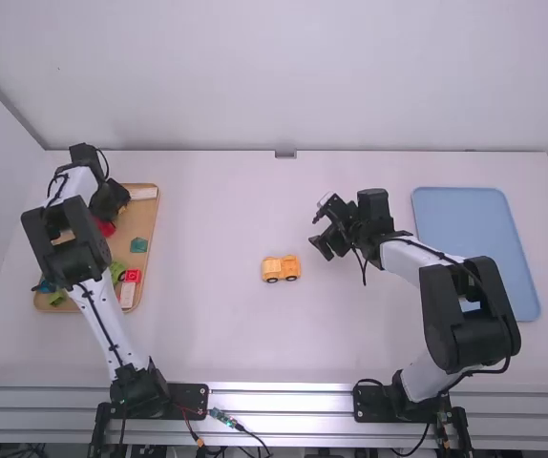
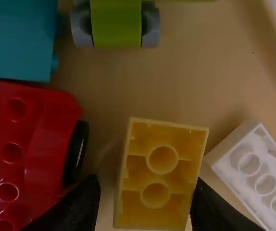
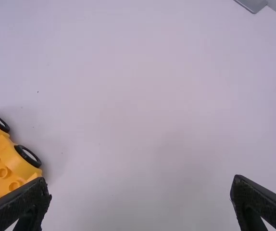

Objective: Assemble lego blocks to make yellow taxi

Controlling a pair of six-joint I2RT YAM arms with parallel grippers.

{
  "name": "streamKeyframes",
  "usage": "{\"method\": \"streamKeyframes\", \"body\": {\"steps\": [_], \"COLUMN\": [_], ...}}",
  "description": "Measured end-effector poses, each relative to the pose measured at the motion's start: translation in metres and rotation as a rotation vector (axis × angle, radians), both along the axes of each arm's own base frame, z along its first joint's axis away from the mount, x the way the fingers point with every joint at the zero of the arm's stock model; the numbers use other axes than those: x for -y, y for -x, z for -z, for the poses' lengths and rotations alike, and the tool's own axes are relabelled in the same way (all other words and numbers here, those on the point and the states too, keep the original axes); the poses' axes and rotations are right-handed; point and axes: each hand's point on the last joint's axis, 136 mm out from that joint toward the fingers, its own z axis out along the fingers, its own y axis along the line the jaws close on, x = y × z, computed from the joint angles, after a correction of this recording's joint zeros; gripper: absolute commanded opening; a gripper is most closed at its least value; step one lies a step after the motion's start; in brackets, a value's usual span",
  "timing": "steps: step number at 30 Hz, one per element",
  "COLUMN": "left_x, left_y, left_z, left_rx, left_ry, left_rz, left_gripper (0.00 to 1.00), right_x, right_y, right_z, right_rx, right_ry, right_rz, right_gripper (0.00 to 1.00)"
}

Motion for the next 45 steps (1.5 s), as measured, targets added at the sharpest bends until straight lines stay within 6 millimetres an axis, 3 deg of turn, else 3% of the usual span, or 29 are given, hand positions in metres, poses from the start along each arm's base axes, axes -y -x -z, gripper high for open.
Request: {"method": "streamKeyframes", "body": {"steps": [11, 13, 16, 22, 29, 33, 38, 45], "left_x": [-0.0023, -0.0026, -0.0028, -0.0027, -0.0037, -0.0041, -0.0043, -0.0045], "left_y": [0.0001, 0.0003, 0.0012, 0.0004, 0.0014, 0.0006, 0.0003, -0.0003], "left_z": [-0.0004, -0.0006, -0.0001, -0.0006, -0.0004, -0.0007, -0.0005, -0.0009], "left_rx": [-0.001, -0.002, -0.006, -0.004, -0.01, -0.006, -0.005, -0.001], "left_ry": [-0.011, -0.014, -0.015, -0.017, -0.023, -0.025, -0.026, -0.026], "left_rz": [-0.004, -0.004, -0.009, -0.005, -0.004, -0.004, -0.003, -0.007], "left_gripper": [0.46, 0.5, 0.65, 0.65, 0.39, 0.37, 0.19, 0.12], "right_x": [0.0004, 0.0002, 0.0003, 0.0003, 0.0005, 0.0004, 0.0003, 0.0002], "right_y": [0.0009, 0.0014, 0.0015, 0.0014, 0.0014, 0.0014, 0.0015, 0.0011], "right_z": [0.0009, 0.0012, 0.0013, 0.0013, 0.0014, 0.0013, 0.0013, 0.001], "right_rx": [-0.006, -0.009, -0.008, -0.009, -0.008, -0.009, -0.008, -0.006], "right_ry": [0.001, 0.0, 0.003, 0.001, 0.003, 0.001, 0.002, 0.002], "right_rz": [0.001, 0.002, -0.001, 0.002, 0.0, 0.002, 0.0, -0.001], "right_gripper": [0.99, 0.99, 0.99, 0.99, 0.99, 0.99, 0.99, 0.99]}}
